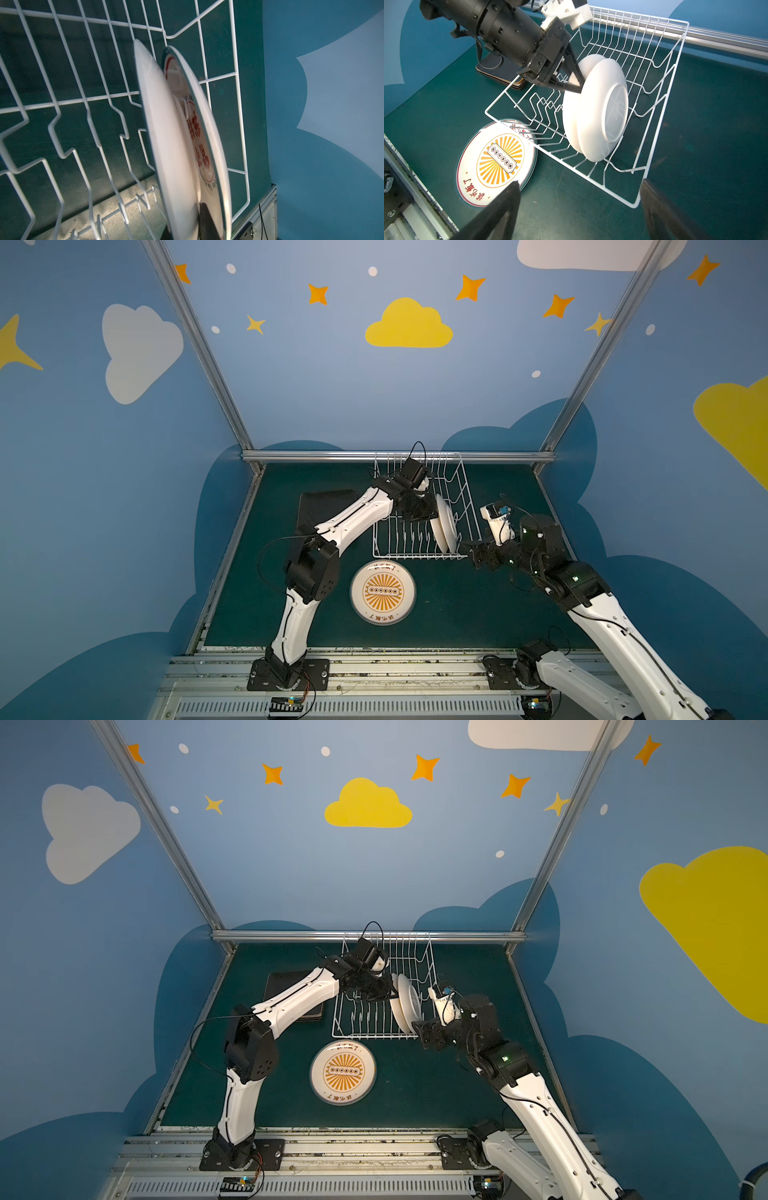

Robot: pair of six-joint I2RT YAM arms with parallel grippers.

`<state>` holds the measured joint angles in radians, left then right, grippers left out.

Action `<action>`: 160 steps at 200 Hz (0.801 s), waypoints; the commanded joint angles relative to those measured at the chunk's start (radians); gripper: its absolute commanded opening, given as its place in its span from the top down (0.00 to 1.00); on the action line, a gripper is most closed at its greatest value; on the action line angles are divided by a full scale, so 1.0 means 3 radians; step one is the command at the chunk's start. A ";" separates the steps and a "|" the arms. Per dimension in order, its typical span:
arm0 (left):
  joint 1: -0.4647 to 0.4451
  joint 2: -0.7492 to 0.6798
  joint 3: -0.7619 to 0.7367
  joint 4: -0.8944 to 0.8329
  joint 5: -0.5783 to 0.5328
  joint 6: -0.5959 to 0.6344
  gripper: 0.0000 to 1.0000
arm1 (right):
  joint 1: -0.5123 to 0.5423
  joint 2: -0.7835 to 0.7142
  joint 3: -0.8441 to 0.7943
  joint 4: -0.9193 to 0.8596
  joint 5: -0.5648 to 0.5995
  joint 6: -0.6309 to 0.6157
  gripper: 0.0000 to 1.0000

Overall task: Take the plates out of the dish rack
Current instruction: 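Close the left gripper on the printed plate's rim in the rack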

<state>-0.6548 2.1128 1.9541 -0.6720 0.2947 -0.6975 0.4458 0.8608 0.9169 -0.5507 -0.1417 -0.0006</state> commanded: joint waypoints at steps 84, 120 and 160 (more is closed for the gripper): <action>0.0025 -0.0113 -0.0176 0.0031 -0.0038 -0.0189 0.96 | -0.0019 0.0035 0.0160 0.0013 -0.0010 0.0014 0.11; 0.0025 -0.0165 -0.0231 0.0172 0.0076 -0.0330 0.97 | -0.0022 0.0040 0.0171 0.0019 -0.0008 0.0025 0.10; 0.0025 -0.0295 -0.0177 0.0150 0.0095 -0.0352 0.97 | -0.0022 0.0020 0.0194 -0.0012 0.0002 0.0057 0.10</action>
<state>-0.6605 2.0903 1.9015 -0.5674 0.3546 -0.7795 0.4454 0.8711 0.9352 -0.5503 -0.1421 0.0036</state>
